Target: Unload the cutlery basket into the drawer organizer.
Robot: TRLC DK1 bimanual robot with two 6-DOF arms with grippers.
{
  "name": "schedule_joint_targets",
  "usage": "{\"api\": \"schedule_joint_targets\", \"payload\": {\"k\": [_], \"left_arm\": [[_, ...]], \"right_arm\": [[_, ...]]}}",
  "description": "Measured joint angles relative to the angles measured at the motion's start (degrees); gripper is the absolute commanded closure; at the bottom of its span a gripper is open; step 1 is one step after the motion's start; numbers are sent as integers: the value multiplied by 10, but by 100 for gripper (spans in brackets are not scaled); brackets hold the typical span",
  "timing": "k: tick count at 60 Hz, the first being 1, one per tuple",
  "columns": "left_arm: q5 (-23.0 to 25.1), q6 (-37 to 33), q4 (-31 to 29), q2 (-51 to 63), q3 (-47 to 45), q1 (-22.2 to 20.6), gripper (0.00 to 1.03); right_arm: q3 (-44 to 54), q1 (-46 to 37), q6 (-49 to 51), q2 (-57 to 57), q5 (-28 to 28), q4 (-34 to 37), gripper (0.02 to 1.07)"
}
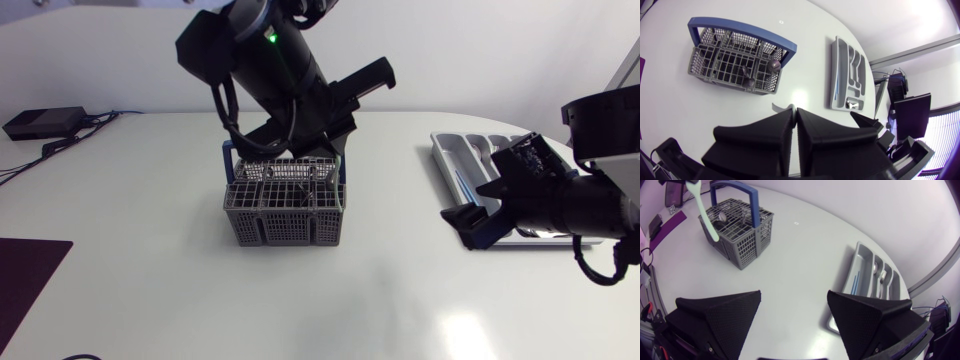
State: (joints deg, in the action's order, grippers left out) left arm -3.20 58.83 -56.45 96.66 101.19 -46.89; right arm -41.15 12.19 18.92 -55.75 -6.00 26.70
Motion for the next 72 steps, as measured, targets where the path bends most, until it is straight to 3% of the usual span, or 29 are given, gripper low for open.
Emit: {"api": "schedule_joint_targets", "payload": {"k": [16,24,43,55,72], "left_arm": [[53,52,0,5,-1,4,100],[89,75,2,23,-1,6,100],[142,100,5,51,0,22,100],[169,105,6,54,8,27,100],[190,109,6,62,9,33,100]], "right_arm": [[-10,88,-62,3,-17,6,17],[-22,122,-84,2,-44,-3,30],[-32,183,-104,-34,-47,-45,38],[-40,189,-104,-63,-50,-62,40],[-43,200,-104,-96,-49,-90,54]]}}
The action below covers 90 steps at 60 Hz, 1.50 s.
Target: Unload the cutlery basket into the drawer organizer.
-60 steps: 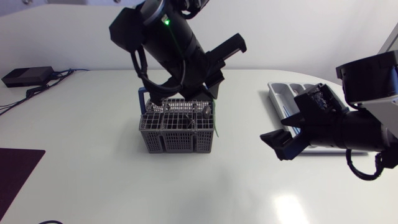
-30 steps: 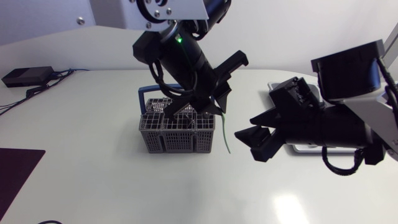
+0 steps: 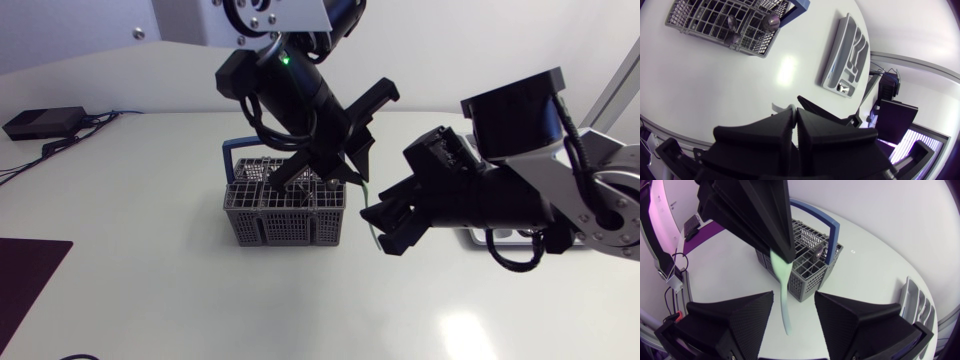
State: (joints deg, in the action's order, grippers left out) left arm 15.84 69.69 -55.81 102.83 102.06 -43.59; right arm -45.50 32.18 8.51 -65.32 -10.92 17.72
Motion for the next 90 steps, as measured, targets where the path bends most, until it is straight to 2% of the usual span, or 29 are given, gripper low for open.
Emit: {"api": "schedule_joint_targets", "payload": {"k": [7,10,15,20,24,36,42,44,50,55,58,67,90], "left_arm": [[5,0,0,0,0,4,100],[5,0,0,0,0,6,100],[9,0,0,0,0,7,100],[11,0,0,0,0,7,100],[13,3,0,0,0,7,100],[13,4,0,0,0,8,98],[19,6,-1,0,0,8,84],[24,7,-1,0,0,9,83],[33,7,-2,0,0,9,60],[35,7,-2,0,0,11,53],[36,7,-2,-1,0,14,41],[37,7,2,-9,0,31,23],[30,6,2,-27,19,85,12]], "right_arm": [[-2,8,0,-12,2,-5,63],[-2,11,0,-15,5,-12,63],[-2,15,0,-17,7,-18,78],[-2,19,0,-17,11,-27,87],[-2,22,0,-17,16,-30,101],[-2,26,1,-18,18,-30,101],[-2,26,1,-18,20,-30,101],[-2,26,1,-18,20,-30,101],[-2,26,1,-18,19,-30,101],[-2,25,3,-18,12,-27,101],[-2,23,3,-18,8,-26,101],[-2,9,10,-15,-14,-11,101],[14,-94,81,24,-81,52,101]]}}
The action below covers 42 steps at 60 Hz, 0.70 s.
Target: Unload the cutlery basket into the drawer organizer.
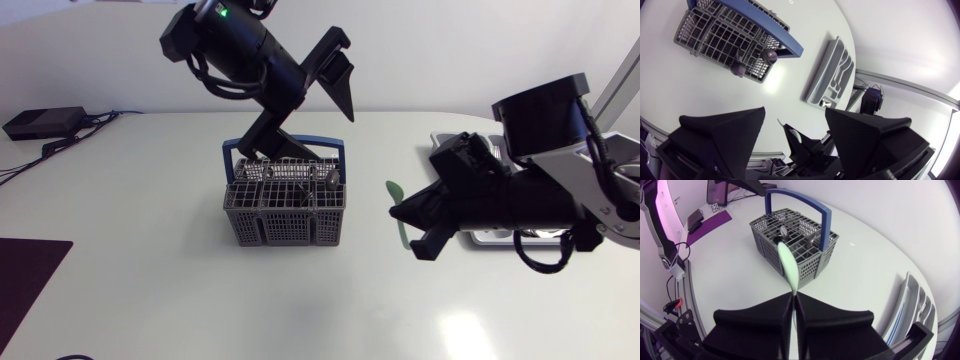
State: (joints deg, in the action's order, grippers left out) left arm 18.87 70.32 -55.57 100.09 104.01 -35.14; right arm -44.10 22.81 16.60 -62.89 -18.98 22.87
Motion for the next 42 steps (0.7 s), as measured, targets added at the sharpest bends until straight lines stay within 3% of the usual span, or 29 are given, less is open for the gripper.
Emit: {"api": "schedule_joint_targets", "payload": {"k": [7,22,42], "left_arm": [[-40,-8,-1,0,0,2,12],[-79,-50,-27,0,0,-2,11],[-133,-105,-61,0,-2,-14,11]], "right_arm": [[1,-63,38,6,-31,16,101],[1,-220,150,-2,-96,32,101],[-16,-361,317,-53,-130,83,101]]}}
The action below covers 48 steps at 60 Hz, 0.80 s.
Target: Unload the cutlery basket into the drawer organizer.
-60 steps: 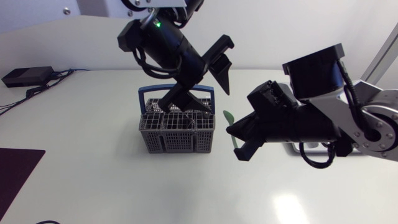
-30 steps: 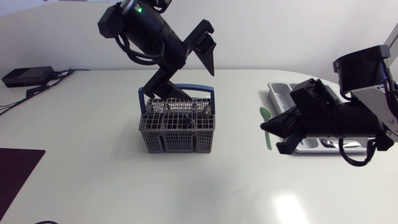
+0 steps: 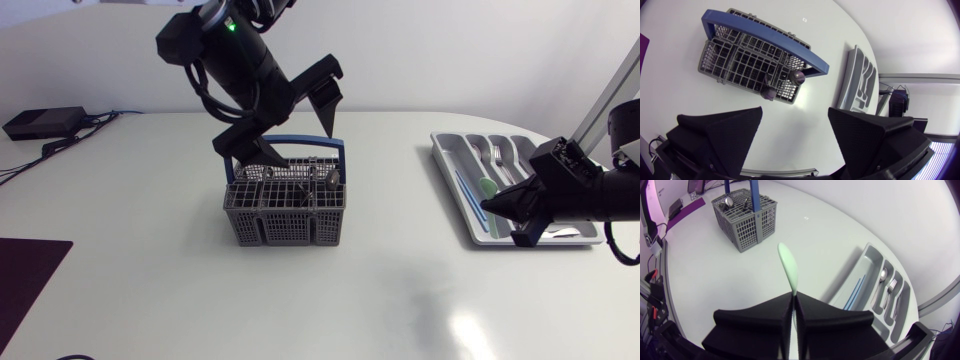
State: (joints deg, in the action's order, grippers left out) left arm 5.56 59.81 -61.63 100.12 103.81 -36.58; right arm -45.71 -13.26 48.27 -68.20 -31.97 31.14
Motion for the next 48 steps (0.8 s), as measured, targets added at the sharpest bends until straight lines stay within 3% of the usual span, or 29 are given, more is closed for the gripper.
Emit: {"api": "schedule_joint_targets", "payload": {"k": [31,48], "left_arm": [[-59,-66,-13,-1,-50,-11,11],[-66,-90,-13,-15,-80,-11,10]], "right_arm": [[-99,-166,273,-173,7,28,101],[-113,-195,372,-255,67,-75,101]]}}
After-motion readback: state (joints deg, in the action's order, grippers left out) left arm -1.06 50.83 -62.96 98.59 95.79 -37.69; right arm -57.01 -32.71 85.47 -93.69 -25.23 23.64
